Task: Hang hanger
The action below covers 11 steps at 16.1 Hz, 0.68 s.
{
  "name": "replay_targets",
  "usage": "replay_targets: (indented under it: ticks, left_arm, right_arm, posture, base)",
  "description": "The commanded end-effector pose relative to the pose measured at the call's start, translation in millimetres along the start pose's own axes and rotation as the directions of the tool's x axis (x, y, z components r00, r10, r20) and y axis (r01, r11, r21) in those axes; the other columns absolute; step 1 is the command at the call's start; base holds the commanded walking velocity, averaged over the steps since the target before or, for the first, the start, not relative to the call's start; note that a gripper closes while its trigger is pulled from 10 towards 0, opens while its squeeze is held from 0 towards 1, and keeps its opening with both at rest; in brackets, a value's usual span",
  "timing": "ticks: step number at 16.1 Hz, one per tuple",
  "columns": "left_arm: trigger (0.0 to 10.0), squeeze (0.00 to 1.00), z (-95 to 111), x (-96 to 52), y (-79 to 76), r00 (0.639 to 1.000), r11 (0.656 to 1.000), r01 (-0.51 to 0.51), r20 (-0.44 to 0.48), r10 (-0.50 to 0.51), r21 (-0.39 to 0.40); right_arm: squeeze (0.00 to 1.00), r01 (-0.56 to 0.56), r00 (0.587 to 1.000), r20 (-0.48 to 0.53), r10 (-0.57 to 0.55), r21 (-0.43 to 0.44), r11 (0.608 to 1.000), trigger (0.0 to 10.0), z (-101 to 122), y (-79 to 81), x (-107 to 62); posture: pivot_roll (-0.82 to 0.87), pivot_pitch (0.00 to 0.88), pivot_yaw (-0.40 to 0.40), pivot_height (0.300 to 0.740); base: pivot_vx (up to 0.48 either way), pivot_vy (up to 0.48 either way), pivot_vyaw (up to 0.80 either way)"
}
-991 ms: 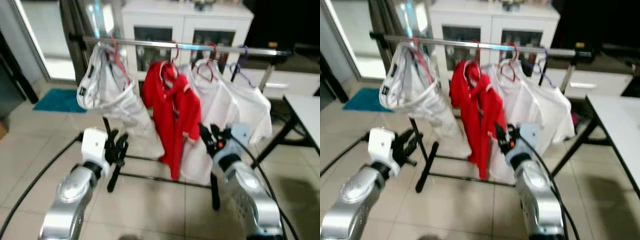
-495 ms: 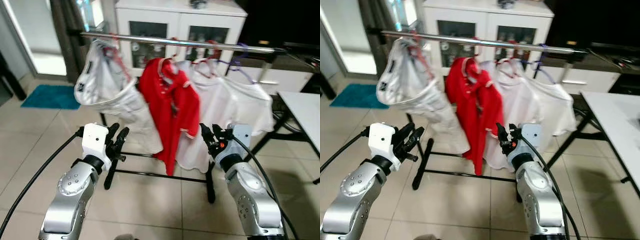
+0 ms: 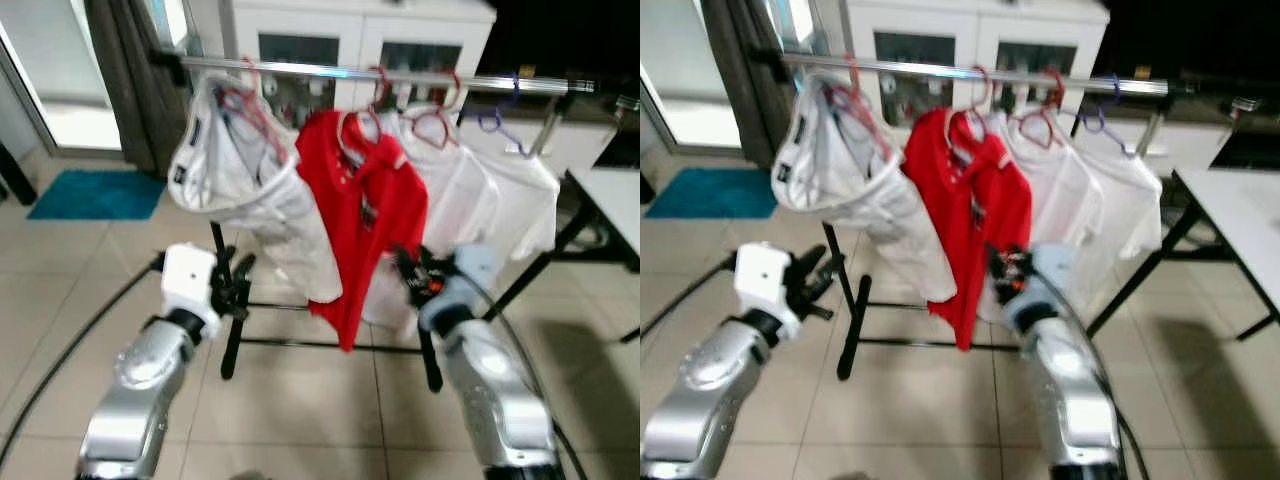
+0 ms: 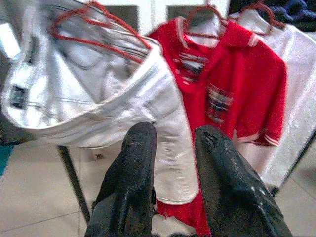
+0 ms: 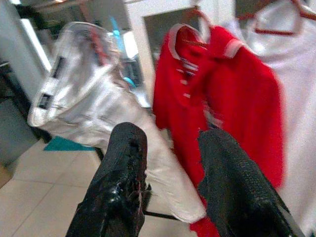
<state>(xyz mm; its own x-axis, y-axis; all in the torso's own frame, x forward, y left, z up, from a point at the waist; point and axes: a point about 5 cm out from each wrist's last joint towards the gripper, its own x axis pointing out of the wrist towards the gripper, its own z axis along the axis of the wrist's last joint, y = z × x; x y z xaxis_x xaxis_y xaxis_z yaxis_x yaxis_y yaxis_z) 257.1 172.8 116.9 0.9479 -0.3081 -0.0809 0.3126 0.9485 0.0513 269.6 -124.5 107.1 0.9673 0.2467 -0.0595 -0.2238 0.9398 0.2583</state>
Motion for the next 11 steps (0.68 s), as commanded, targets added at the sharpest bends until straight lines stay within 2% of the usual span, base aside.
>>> replay_targets:
  ticks: [1,6,11]
  left_arm:
    - [10.0,0.0,-1.5,1.8,-2.3,1.0,1.0,0.002,-0.013,-0.002,0.01]
    - [10.0,0.0,-1.4,2.6,-4.3,1.0,0.999,0.009,-0.003,-0.009,0.031]
    - [10.0,0.0,-2.5,2.2,-5.8,1.0,0.999,0.005,-0.002,-0.005,0.035]
  right_arm:
    - [0.0,0.031,0.999,0.007,-0.031,-0.016,0.999,10.0,1.8,-8.3,-1.8]
    - [0.0,0.028,1.0,0.009,-0.028,-0.029,0.999,10.0,2.3,-9.9,-1.8]
    - [0.0,0.02,1.0,0.006,-0.02,-0.038,0.999,10.0,2.8,-10.6,-0.8]
  posture:
    - [0.02,0.0,-0.005,0.74]
    - [0.01,0.0,-0.011,0.74]
    - [0.02,0.0,-0.025,0.74]
  base:
    - [0.0,0.0,0.0]
    - [0.0,0.0,0.0]
    - [0.0,-0.286,0.0]
